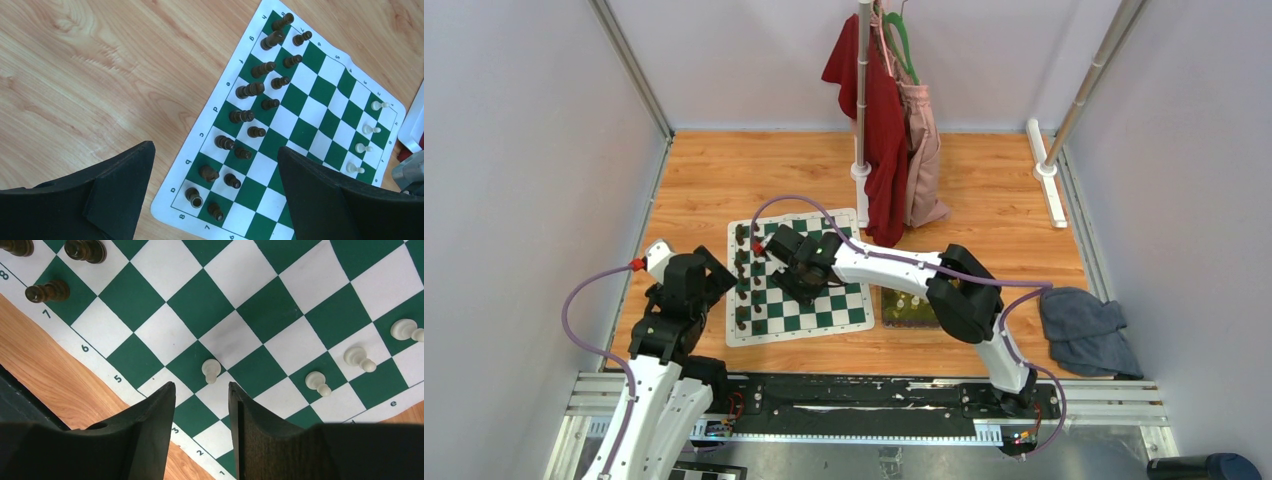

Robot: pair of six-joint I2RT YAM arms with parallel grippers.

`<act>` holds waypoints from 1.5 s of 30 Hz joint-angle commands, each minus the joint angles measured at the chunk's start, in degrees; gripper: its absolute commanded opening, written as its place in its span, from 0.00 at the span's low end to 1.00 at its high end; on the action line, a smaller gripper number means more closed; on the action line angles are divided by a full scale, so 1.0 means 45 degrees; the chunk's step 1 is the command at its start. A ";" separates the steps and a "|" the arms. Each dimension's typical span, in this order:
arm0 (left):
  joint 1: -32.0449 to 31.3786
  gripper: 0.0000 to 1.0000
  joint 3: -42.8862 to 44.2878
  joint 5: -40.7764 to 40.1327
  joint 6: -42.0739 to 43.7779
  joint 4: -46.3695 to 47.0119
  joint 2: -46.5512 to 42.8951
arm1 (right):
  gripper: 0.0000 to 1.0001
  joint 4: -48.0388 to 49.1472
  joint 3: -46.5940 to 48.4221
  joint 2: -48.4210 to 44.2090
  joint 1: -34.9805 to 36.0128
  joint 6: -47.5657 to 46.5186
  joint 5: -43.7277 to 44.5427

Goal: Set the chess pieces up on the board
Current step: Pick up the chess piece from the chessboard.

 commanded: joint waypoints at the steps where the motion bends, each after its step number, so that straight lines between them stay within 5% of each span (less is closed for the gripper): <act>1: 0.0061 1.00 -0.0063 -0.0089 0.0125 0.0246 0.0204 | 0.47 0.0118 -0.0241 0.0511 -0.0182 -0.0173 -0.0339; 45: 0.0061 1.00 -0.0116 -0.0133 0.0145 0.0288 0.0226 | 0.22 0.0325 0.0078 0.0953 -0.0583 -0.0212 -0.0933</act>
